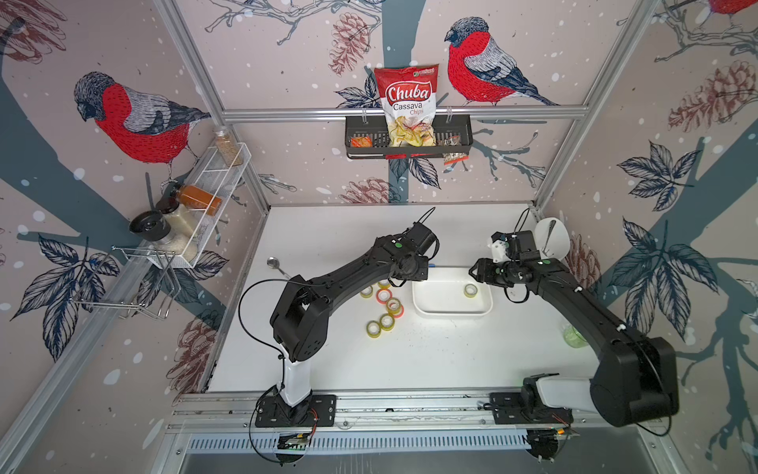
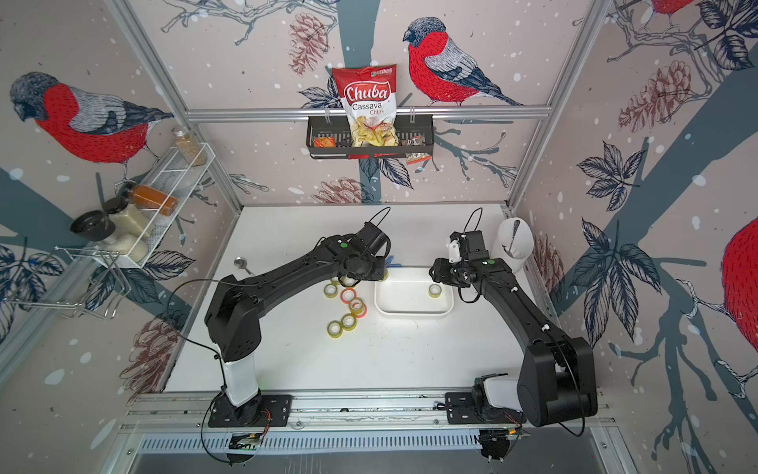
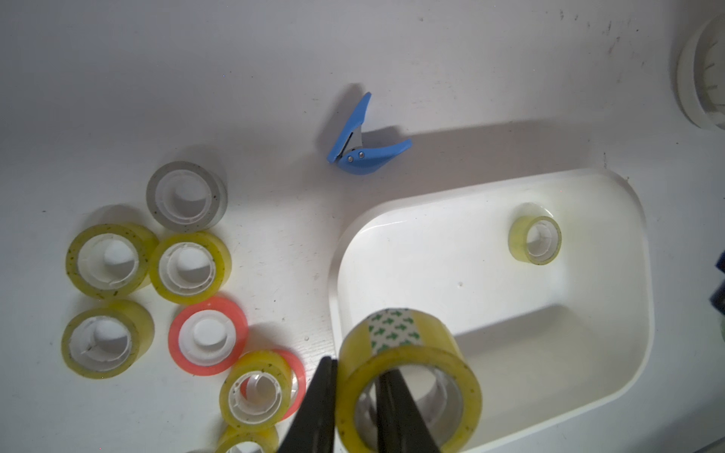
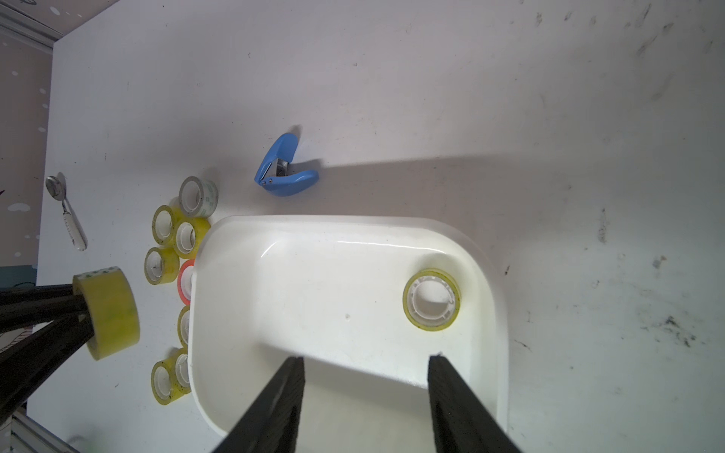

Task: Put the transparent tape into the storage box
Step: Place the tape in the storage box.

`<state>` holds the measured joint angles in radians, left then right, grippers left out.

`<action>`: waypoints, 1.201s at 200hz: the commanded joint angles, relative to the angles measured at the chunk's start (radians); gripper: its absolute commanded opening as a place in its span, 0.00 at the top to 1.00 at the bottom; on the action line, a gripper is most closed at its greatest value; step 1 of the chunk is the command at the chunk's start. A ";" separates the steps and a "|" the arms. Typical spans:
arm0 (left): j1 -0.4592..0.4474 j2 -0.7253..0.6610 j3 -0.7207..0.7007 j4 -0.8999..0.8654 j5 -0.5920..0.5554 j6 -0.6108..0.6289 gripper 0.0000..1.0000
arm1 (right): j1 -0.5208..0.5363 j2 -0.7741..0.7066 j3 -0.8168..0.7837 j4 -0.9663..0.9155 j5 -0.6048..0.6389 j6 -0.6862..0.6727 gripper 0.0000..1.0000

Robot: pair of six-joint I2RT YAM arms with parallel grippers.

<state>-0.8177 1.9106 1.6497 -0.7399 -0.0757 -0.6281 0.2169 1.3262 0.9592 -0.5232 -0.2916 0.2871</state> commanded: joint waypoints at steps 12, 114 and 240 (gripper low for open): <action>-0.017 0.048 0.042 0.018 0.038 -0.003 0.78 | -0.008 -0.012 -0.011 0.022 -0.013 0.000 0.44; -0.024 0.200 0.120 0.016 0.046 0.023 0.78 | -0.030 -0.034 -0.012 0.018 -0.029 -0.003 0.44; -0.024 0.286 0.150 -0.004 0.030 0.031 0.78 | -0.042 -0.044 -0.025 0.033 -0.049 0.002 0.44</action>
<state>-0.8410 2.1899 1.7882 -0.7235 -0.0288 -0.6022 0.1761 1.2881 0.9401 -0.5087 -0.3248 0.2874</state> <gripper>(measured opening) 0.222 0.563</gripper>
